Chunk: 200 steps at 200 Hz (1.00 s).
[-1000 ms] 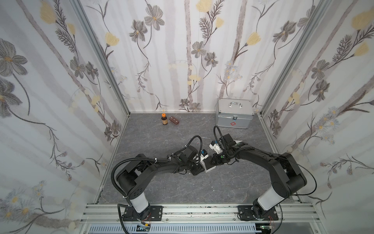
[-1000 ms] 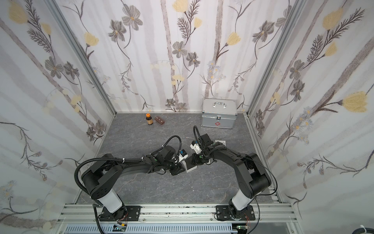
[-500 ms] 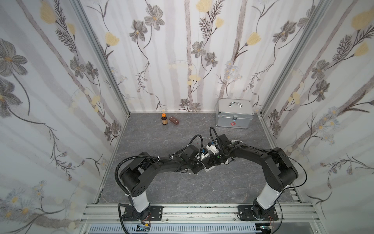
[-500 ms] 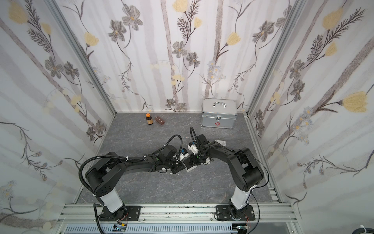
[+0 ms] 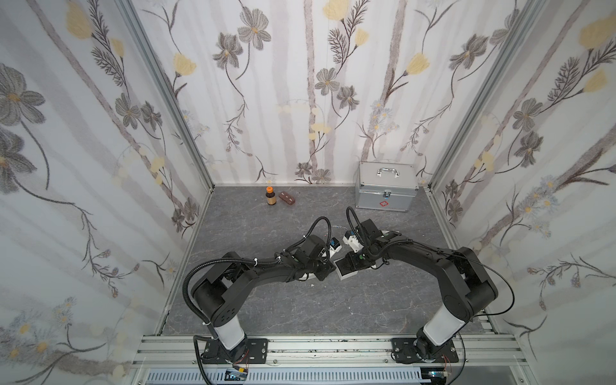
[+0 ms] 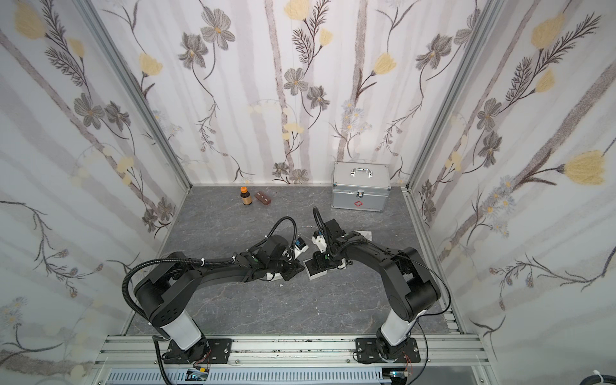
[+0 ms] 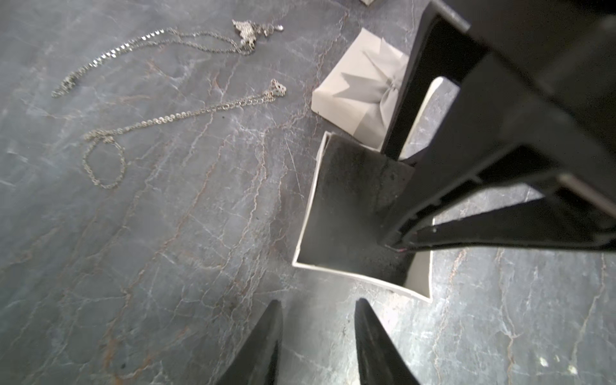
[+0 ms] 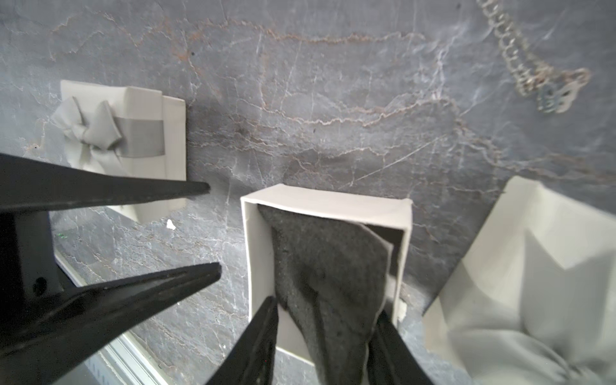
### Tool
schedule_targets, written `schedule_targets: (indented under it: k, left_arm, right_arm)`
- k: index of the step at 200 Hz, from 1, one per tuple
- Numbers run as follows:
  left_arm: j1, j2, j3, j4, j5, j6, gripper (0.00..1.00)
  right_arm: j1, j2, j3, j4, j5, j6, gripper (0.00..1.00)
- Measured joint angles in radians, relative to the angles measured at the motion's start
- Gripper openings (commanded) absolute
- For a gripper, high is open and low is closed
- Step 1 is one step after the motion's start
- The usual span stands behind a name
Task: Take the necklace out of the lift-off lid jewelry box
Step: Place the inner lining in the jewelry box.
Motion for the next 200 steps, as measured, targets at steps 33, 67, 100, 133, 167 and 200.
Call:
schedule_targets:
  k: [33,67,100,133,167,200]
  left_arm:
    - [0.007,-0.024,-0.001,0.011,0.004,-0.014,0.38]
    - [0.014,-0.048,-0.017,0.026,0.007,-0.024,0.41]
    - [0.036,-0.119,-0.056,0.056,0.003,-0.049,0.51]
    - [0.083,-0.238,-0.117,0.09,-0.02,-0.08,0.6]
    - [0.136,-0.365,-0.164,0.102,-0.042,-0.1,0.62]
    - [0.174,-0.455,-0.194,0.098,-0.065,-0.1,0.62]
  right_arm:
    - [0.002,-0.046,0.024,-0.029,0.071,-0.001,0.48]
    - [0.009,-0.069,0.033,-0.05,0.132,-0.008,0.27]
    - [0.047,-0.063,0.052,-0.037,0.14,-0.007,0.18]
    - [0.058,0.008,0.054,-0.018,0.177,0.006,0.13]
    - [0.078,0.079,0.058,-0.013,0.247,0.019,0.13]
    - [0.097,0.103,0.064,-0.006,0.269,0.027,0.12]
